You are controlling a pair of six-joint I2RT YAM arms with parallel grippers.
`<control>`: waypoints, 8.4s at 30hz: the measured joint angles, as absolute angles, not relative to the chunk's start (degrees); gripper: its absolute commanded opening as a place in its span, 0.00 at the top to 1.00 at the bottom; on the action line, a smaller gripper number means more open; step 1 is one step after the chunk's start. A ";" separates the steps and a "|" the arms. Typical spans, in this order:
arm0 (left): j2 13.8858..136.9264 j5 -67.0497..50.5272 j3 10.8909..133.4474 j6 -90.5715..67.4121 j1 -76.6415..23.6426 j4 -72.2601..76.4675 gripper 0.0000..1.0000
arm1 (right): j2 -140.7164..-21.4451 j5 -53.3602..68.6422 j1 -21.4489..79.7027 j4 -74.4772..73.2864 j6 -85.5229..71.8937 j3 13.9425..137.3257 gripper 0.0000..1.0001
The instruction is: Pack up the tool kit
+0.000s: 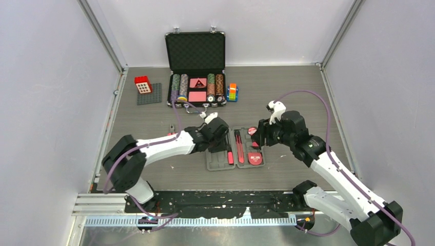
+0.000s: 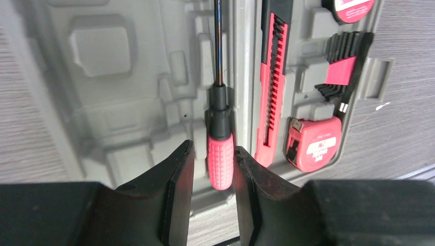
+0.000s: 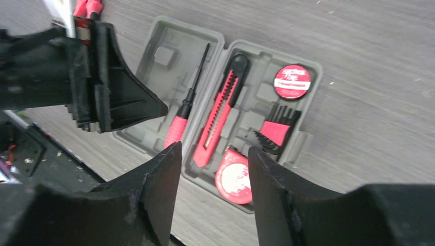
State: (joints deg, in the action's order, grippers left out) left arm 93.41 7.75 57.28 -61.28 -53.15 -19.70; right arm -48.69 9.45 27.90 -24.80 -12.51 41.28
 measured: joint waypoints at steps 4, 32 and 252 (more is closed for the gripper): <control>86.00 10.85 55.24 -59.18 -52.64 -20.84 0.67 | -52.93 12.58 28.25 -23.92 -14.41 41.80 0.52; 92.44 5.54 53.34 -61.12 -55.00 -18.44 0.85 | -92.03 12.93 35.20 -18.26 -18.61 60.45 0.85; 51.62 8.67 33.04 -30.85 -37.76 0.69 1.00 | -64.16 24.32 31.07 -2.57 -31.53 43.07 0.24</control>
State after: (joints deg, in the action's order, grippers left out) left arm 51.62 8.67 33.04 -30.85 -37.76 0.69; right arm -64.16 24.32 31.07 -2.57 -31.53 43.07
